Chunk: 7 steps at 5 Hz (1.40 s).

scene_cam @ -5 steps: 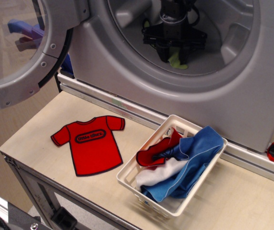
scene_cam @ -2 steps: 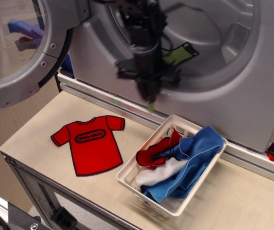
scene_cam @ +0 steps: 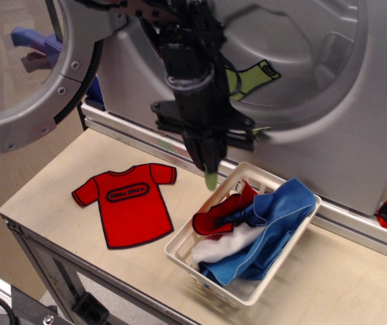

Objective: Take clothes out of laundry machine

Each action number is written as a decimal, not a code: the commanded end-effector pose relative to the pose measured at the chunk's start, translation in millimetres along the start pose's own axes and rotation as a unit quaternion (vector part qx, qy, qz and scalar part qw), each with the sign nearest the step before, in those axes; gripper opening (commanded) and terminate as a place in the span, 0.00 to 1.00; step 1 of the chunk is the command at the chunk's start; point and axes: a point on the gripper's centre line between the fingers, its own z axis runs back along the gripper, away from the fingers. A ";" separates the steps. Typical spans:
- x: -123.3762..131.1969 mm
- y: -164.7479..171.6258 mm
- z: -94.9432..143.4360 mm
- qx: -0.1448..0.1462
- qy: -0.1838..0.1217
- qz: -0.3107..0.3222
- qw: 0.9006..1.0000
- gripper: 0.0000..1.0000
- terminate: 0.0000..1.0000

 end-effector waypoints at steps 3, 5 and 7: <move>-16.7 -22.1 -0.4 0.026 0.039 0.003 0.999 1.00 0.00; -14.0 -22.1 17.8 0.041 0.052 0.005 0.998 1.00 0.00; 3.5 -22.9 54.0 0.037 0.024 0.035 0.998 1.00 0.00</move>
